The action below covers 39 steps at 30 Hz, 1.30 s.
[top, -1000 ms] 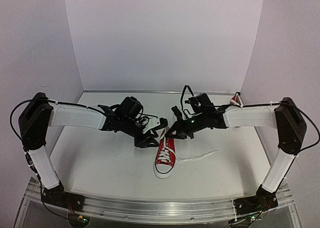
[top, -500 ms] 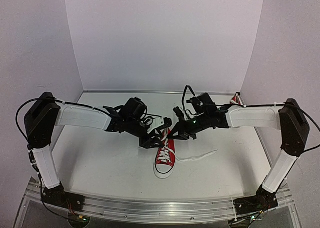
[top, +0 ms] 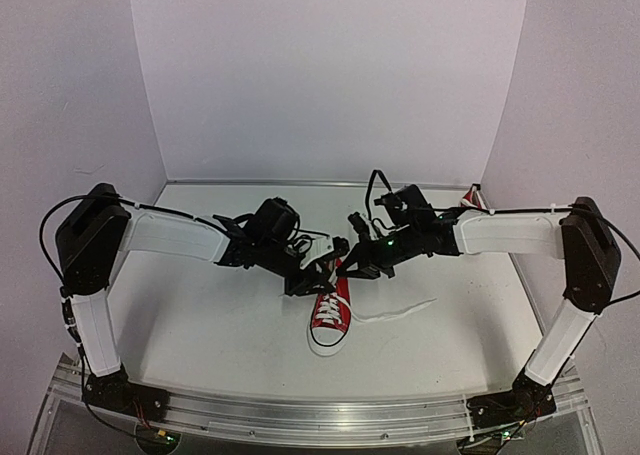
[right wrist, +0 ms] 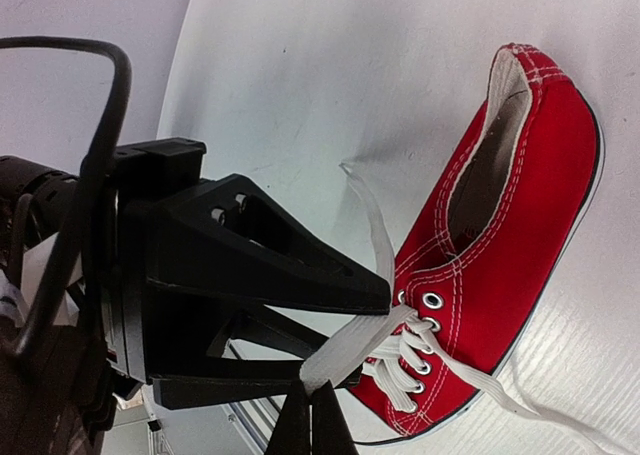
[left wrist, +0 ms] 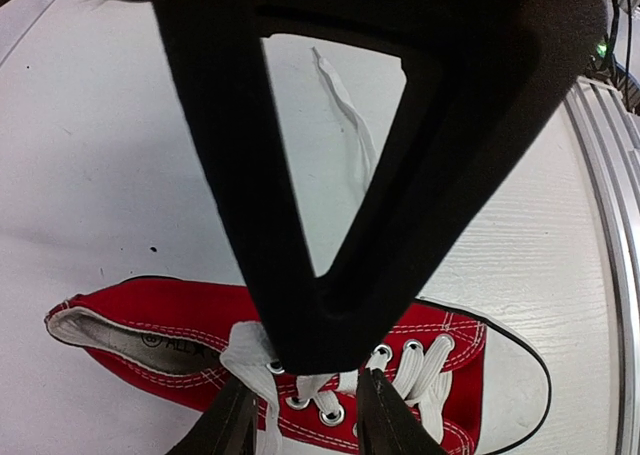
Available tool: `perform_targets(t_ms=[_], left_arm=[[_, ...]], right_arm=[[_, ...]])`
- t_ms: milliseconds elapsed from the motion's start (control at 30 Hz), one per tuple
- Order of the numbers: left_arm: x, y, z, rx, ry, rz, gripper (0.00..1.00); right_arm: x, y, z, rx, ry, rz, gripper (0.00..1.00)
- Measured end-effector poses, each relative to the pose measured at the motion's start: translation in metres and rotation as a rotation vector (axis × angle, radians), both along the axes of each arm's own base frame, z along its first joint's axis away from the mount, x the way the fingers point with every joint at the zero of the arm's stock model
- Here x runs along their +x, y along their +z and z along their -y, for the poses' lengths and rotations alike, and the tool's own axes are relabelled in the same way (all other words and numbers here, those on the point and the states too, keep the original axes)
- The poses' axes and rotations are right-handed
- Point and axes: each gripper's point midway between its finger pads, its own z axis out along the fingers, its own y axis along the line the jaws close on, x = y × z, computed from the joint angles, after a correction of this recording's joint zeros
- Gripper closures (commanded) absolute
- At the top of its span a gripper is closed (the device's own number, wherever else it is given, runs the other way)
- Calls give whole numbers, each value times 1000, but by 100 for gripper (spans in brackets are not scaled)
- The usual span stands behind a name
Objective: Tie the shoes
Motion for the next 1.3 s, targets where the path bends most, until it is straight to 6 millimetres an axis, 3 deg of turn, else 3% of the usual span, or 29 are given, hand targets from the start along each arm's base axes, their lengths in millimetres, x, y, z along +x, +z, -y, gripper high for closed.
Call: perform_targets(t_ms=[133,300,467,567,800,1000,1167,1300], left_arm=[[0,0,0,0,0,2,91],[1,2,3,-9,6,9,100],[1,2,3,-7,9,13,100],[2,2,3,-7,11,15,100],[2,2,3,-8,12,17,100],[2,2,4,-10,12,18,100],[3,2,4,-10,12,18,100],[2,2,3,-10,16,13,100]], right_arm=[[0,0,0,-1,-2,0,100],[1,-1,1,-5,-9,3,96],[1,-2,11,-30,-62,-1,52],[-1,2,30,-52,-134,-14,38],[1,4,110,-227,-463,-57,39],[-13,-43,153,-462,-620,-186,36],[-19,-88,169,-634,-657,-265,37],[-15,-110,174,-722,-668,-292,38]])
